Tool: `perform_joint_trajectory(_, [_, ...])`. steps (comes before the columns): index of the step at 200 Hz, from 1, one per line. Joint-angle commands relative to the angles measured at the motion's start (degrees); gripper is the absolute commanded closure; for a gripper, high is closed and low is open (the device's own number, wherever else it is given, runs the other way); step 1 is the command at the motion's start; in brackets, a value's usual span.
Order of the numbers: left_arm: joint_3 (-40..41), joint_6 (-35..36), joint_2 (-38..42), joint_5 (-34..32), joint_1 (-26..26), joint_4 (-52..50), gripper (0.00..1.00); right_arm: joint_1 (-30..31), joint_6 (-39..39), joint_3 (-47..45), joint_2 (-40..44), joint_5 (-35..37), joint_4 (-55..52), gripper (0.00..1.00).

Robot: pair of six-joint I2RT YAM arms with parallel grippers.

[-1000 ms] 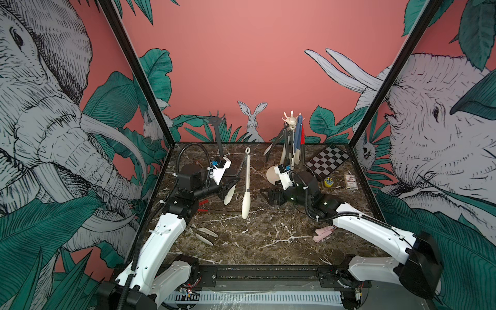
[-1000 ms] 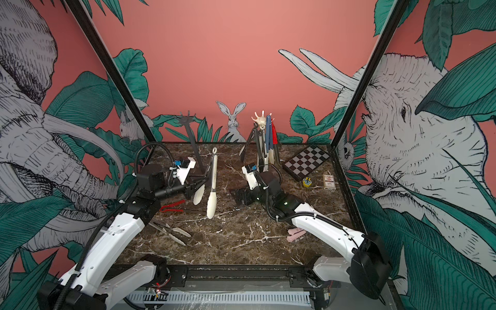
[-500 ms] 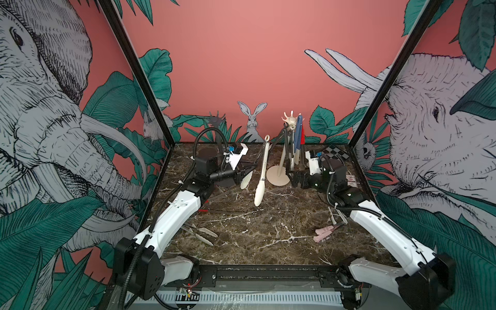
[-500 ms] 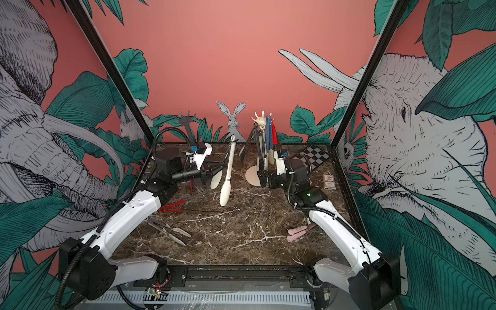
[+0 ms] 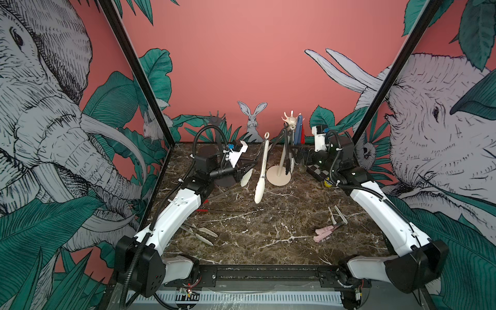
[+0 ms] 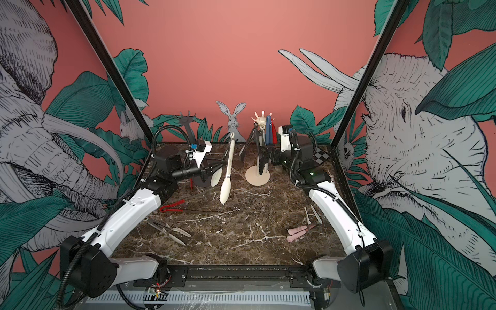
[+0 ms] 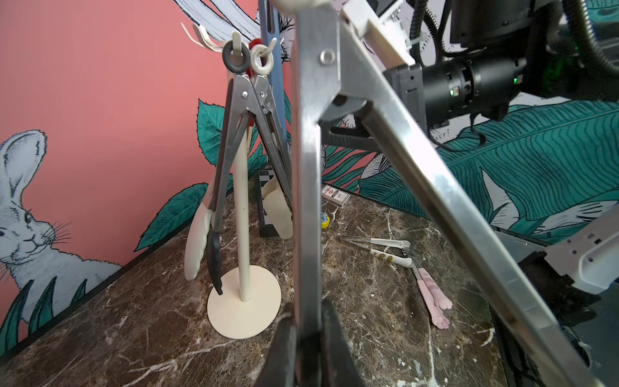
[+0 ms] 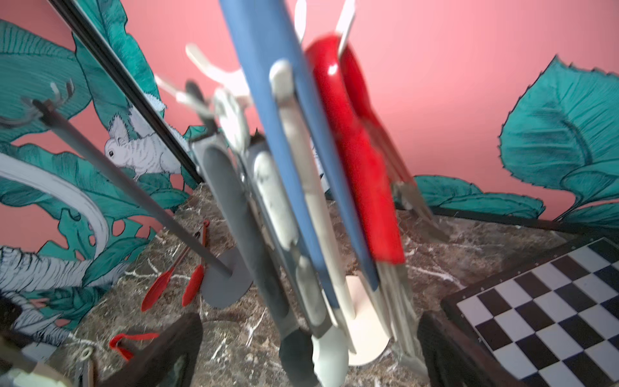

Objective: Hang food tongs on kitchen utensil racks
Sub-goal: Adjust the rack at the center of the board.

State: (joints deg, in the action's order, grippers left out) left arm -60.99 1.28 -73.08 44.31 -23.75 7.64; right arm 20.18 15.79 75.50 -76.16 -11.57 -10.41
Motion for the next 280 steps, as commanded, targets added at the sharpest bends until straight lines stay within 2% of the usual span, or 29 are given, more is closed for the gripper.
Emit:
perform_joint_trajectory(1, [-0.88,-0.28,2.48,0.44,-0.04,1.68,1.00,-1.26,-1.38,3.58,-1.06,-1.16,1.37,0.00])
perform_joint_trajectory(80, [-0.49,-0.85,2.61,0.79,-0.04,1.66,1.00,-4.43,-1.30,12.55,-7.10,-1.63,1.44,0.01])
perform_joint_trajectory(188, [-0.53,-1.43,2.07,0.88,0.01,1.59,1.00,-8.05,-0.90,19.01,-12.03,-2.47,2.86,0.02])
perform_joint_trajectory(280, [-2.02,-3.08,-0.76,1.89,-0.07,3.79,1.00,-9.03,-1.11,26.46,-18.43,-6.64,1.22,0.12])
